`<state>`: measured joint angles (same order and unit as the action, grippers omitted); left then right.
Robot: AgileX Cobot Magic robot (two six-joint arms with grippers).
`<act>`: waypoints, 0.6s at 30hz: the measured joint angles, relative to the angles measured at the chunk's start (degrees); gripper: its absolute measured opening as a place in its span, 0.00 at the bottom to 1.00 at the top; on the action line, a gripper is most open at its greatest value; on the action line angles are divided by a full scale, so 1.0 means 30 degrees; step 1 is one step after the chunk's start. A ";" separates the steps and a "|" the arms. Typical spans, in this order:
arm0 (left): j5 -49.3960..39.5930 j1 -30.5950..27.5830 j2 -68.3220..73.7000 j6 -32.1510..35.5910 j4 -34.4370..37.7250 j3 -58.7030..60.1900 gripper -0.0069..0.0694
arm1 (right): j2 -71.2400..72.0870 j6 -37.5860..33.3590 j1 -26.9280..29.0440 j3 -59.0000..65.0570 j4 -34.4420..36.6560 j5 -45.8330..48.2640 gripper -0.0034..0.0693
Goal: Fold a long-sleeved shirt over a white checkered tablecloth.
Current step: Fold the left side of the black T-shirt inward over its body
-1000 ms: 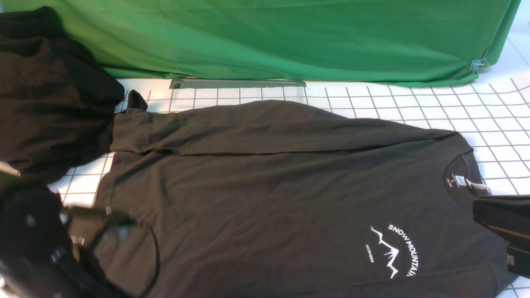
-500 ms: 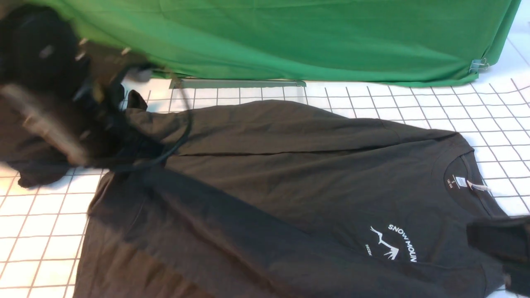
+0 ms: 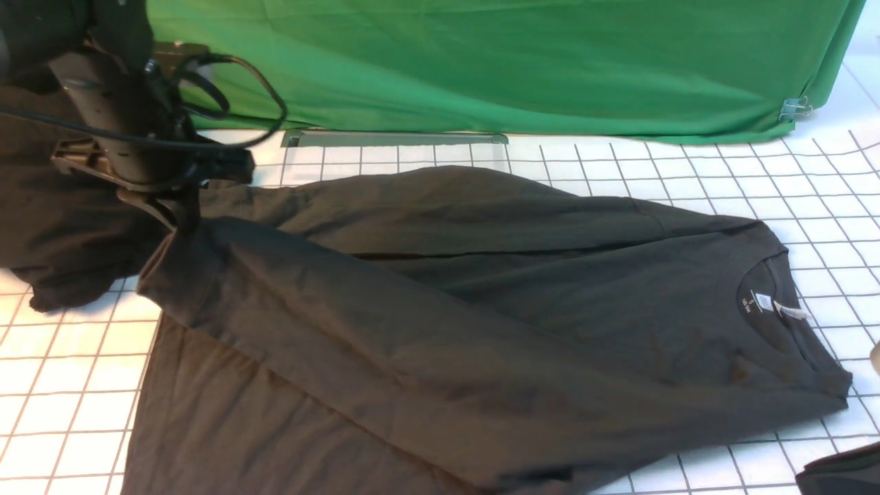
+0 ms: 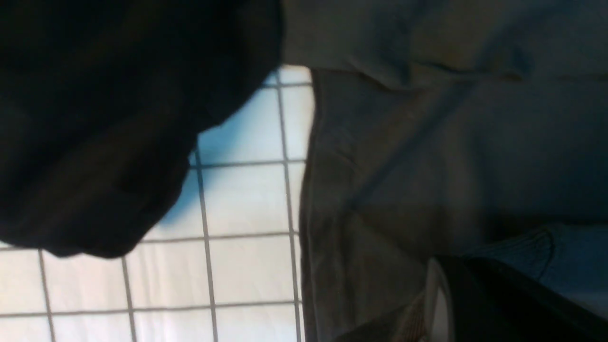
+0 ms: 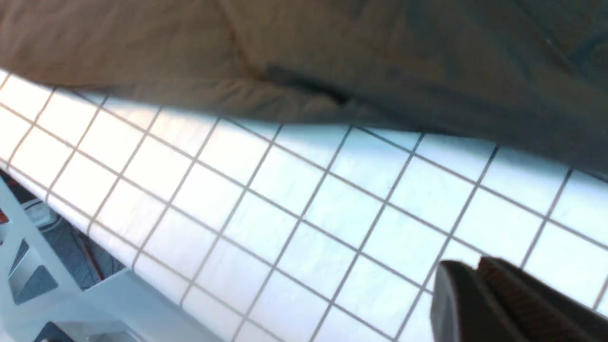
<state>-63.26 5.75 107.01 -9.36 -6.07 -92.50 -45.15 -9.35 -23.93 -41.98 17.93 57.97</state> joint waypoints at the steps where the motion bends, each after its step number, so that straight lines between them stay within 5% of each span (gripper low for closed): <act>1: 0.0047 -0.0173 0.0226 0.0108 0.0221 -0.0101 0.11 | -0.0168 -0.0228 0.0000 0.0000 0.0093 0.0040 0.10; 11: 0.0343 -0.0343 0.1126 0.0410 0.0634 -0.0121 0.11 | -0.3636 -0.3251 -0.0612 -0.0026 0.1978 0.0004 0.10; 18: 0.0805 -0.0343 0.1126 0.0021 -0.0225 -0.0121 0.11 | -0.8959 -0.2976 -0.4710 -0.1239 0.0979 -0.3929 0.23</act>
<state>-60.84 4.72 110.39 -9.30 -6.75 -92.86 -72.03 -18.28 -38.06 -45.69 20.87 46.18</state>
